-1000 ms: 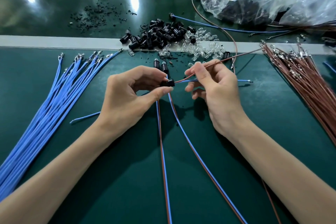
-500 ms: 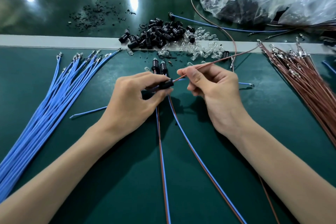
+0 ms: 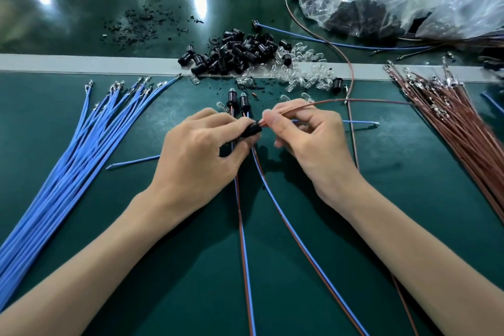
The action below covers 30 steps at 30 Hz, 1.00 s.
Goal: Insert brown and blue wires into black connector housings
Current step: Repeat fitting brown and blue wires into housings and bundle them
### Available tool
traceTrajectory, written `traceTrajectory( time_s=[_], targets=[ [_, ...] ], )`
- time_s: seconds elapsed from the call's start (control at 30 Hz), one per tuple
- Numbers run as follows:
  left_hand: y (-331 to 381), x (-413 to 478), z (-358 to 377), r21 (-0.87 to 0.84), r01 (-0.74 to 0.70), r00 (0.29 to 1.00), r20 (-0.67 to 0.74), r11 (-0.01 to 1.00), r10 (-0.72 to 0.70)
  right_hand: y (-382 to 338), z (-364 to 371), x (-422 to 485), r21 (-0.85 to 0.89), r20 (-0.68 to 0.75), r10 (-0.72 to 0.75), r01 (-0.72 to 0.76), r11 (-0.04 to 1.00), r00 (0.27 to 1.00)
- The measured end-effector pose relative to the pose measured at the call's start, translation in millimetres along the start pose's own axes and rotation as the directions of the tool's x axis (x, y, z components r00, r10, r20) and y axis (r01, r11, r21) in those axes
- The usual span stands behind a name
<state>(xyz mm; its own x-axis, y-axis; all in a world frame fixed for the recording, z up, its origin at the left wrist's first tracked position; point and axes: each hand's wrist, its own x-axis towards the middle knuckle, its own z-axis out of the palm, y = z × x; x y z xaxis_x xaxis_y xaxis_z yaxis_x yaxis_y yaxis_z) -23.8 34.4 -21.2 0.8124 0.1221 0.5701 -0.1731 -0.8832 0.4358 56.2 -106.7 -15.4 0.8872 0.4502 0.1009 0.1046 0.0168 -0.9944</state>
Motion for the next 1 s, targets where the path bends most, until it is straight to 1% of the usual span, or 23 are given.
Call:
traceTrajectory(
  time_s=[0.03,0.1,0.13,0.17,0.2,0.27,0.3,0.33,0.37,0.43,0.47,0.5,0.53,0.57,0.63,0.67,0.7,0.73,0.83,0.87,0.93,1.0],
  targets=[
    [-0.8,-0.1,-0.1,0.015,0.005,1.000,-0.013,1.000,-0.005,-0.7,-0.7,0.6,0.068,-0.011,0.014,-0.013,0.998,1.000],
    [-2.5,-0.1,-0.4,0.032,0.027,0.999,-0.037,0.999,-0.025,-3.1,-2.6,5.0,0.305,-0.081,0.083,-0.054,0.951,0.993],
    [-2.6,-0.1,-0.5,0.038,0.030,0.999,-0.040,0.999,-0.029,-3.8,-3.5,6.3,0.363,-0.119,0.105,-0.055,0.930,0.987],
    [-2.3,-0.1,-0.4,0.043,0.025,0.999,-0.035,0.999,-0.023,-3.3,-4.0,6.4,0.350,-0.138,0.099,-0.045,0.936,0.985],
    [-1.3,-0.2,-0.4,0.044,0.011,1.000,-0.023,0.999,-0.010,-2.5,-3.7,5.7,0.280,-0.128,0.069,-0.031,0.960,0.989],
    [0.4,-0.5,-0.8,0.033,-0.021,1.000,0.007,0.999,0.021,0.5,-1.3,3.0,0.068,-0.046,0.016,-0.013,0.998,0.999],
    [0.5,-0.7,-0.7,0.029,-0.028,1.000,0.012,0.999,0.028,0.2,-0.4,1.7,0.009,-0.018,0.020,-0.019,1.000,1.000],
    [-0.1,-0.6,-0.6,0.029,-0.023,1.000,0.008,0.999,0.023,-0.8,-0.3,1.3,0.014,-0.024,0.032,-0.031,0.999,0.999],
    [-1.0,-0.5,-0.5,0.028,-0.006,1.000,-0.003,1.000,0.007,-1.5,-1.5,2.3,0.087,-0.047,0.050,-0.045,0.995,0.998],
    [-3.0,-0.1,-0.1,0.014,0.036,0.999,-0.037,0.999,-0.035,-4.8,-3.0,5.4,0.357,-0.081,0.106,-0.070,0.931,0.991],
    [-3.7,0.0,-0.1,0.008,0.051,0.998,-0.046,0.999,-0.050,-6.0,-3.5,6.3,0.447,-0.099,0.128,-0.071,0.891,0.987],
    [-3.8,0.1,0.0,0.007,0.055,0.997,-0.046,0.998,-0.055,-5.6,-3.7,6.5,0.466,-0.124,0.137,-0.064,0.883,0.983],
    [-3.4,0.2,0.0,0.009,0.049,0.998,-0.039,0.999,-0.049,-5.0,-3.5,6.0,0.430,-0.135,0.127,-0.057,0.901,0.983],
    [-2.8,0.0,0.1,0.010,0.035,0.999,-0.025,0.999,-0.035,-3.9,-2.8,5.0,0.358,-0.127,0.099,-0.047,0.933,0.987],
    [-1.7,-0.6,0.2,0.001,0.007,1.000,0.008,1.000,-0.007,-1.7,-0.2,2.7,0.179,-0.063,0.037,-0.026,0.984,0.997],
    [-1.4,-0.5,0.0,-0.004,0.002,1.000,0.017,1.000,-0.002,-0.8,0.4,1.5,0.119,-0.031,0.020,-0.016,0.993,0.999],
    [-1.2,-0.4,0.0,-0.006,0.004,1.000,0.015,1.000,-0.004,0.0,0.5,1.2,0.097,-0.016,0.014,-0.013,0.995,1.000],
    [-1.5,-0.1,-0.3,-0.007,0.014,1.000,0.002,1.000,-0.014,0.4,0.2,1.3,0.121,-0.011,0.021,-0.020,0.992,1.000],
    [-3.0,0.6,-1.3,-0.016,0.061,0.997,-0.046,0.998,-0.061,0.7,-2.8,3.9,0.316,-0.039,0.073,-0.057,0.947,0.997],
    [-3.2,0.7,-1.6,-0.017,0.067,0.996,-0.050,0.998,-0.068,1.2,-3.9,4.6,0.310,-0.067,0.078,-0.054,0.949,0.995],
    [-2.5,0.7,-1.7,-0.021,0.065,0.997,-0.042,0.998,-0.066,3.0,-4.0,5.0,0.192,-0.090,0.050,-0.032,0.981,0.995],
    [-1.7,0.6,-2.0,-0.025,0.050,0.999,-0.018,0.998,-0.051,4.9,-1.5,4.3,0.038,-0.062,0.000,0.002,0.999,0.998]
  ],
)
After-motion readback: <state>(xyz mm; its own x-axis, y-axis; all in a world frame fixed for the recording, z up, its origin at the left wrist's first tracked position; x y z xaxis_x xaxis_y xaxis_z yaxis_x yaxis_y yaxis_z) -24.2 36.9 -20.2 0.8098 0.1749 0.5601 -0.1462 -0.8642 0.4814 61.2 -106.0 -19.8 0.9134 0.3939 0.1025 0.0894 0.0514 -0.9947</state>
